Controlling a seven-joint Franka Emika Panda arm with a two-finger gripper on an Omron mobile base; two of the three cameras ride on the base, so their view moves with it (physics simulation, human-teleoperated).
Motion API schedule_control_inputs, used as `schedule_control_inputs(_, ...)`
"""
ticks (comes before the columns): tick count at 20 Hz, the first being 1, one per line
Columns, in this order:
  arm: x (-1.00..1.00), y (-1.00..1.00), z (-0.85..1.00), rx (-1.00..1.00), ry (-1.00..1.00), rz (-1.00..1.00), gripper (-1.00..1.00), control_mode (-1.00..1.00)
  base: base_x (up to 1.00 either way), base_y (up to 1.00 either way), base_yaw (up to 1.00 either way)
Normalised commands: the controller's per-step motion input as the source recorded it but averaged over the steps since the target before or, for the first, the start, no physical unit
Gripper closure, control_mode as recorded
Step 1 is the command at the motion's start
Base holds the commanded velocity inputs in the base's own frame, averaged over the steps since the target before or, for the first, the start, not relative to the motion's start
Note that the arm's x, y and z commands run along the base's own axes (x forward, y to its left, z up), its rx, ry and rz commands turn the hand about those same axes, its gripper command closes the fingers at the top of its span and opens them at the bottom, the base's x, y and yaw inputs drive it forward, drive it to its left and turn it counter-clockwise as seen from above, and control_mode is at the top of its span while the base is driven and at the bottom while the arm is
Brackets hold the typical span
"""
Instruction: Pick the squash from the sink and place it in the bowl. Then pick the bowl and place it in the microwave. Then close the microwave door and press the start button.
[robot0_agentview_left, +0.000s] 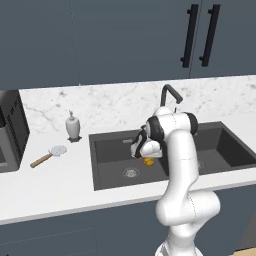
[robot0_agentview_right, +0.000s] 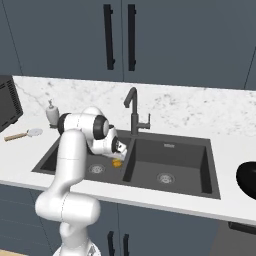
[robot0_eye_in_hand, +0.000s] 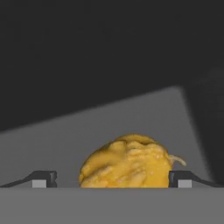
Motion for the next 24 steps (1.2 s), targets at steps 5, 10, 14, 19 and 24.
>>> schedule_control_inputs(5,-0.38,-0.18,-0.23,0.0,0.03,-0.11,-1.0,-1.0,0.0,0.0,0.0)
schedule_control_inputs(10,-0.07,-0.08,-0.41,-0.02,0.02,-0.08,1.0,-1.0,0.0,0.0,0.0)
schedule_control_inputs(14,-0.02,-0.01,-0.53,-0.05,0.0,-0.05,1.0,-1.0,0.0,0.0,0.0)
schedule_control_inputs(19,-0.38,-0.16,-0.46,-0.03,0.1,-0.06,1.0,-1.0,0.0,0.0,0.0)
schedule_control_inputs(24,-0.46,-0.01,-0.13,0.0,0.13,-0.02,1.0,-1.0,0.0,0.0,0.0)
